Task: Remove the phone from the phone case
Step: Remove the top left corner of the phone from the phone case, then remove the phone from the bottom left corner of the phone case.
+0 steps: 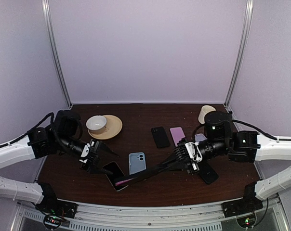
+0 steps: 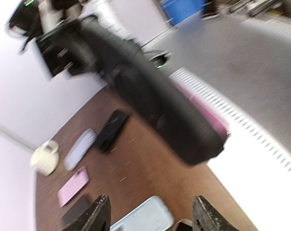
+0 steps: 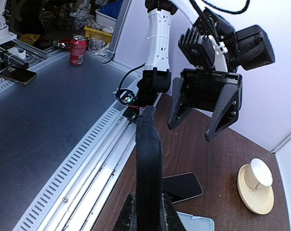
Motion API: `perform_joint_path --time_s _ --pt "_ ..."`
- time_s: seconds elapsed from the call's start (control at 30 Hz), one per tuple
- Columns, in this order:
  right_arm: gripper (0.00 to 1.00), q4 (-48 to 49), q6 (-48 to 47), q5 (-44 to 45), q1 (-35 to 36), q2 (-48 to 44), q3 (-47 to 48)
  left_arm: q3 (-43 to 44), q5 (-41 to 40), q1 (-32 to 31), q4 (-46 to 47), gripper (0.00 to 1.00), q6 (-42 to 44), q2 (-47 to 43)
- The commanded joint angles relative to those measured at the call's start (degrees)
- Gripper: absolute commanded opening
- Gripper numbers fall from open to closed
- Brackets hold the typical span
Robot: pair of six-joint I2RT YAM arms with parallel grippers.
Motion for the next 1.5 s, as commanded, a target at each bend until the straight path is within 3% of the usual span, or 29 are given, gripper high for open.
perform_joint_path --time_s 0.0,0.2,0.57,0.97,1.2,1.47 --pt "0.0 9.34 2.68 8.44 0.15 -5.56 -2.89 -3.95 -14.98 3.44 16.96 0.62 -4.63 -4.21" --pt "0.0 21.56 5.25 22.25 0.12 -8.44 -7.89 -8.37 -23.63 5.17 28.54 0.55 -5.61 -8.97" --pt "0.0 39.45 10.02 28.71 0.08 -8.88 -9.8 -10.72 -9.62 6.29 35.9 0.44 -11.81 -12.19" --pt "0.0 44.59 12.29 25.77 0.12 -6.84 -9.71 -11.68 -0.37 6.4 47.5 0.45 -24.54 -10.52" --pt "0.0 40.19 15.09 13.2 0.12 -5.31 -6.7 -11.57 -1.19 6.62 50.02 0.45 -29.2 -7.96" --pt "0.0 39.08 16.99 8.06 0.12 -4.67 -5.72 -10.28 3.45 7.42 50.66 0.44 -34.12 -6.14"
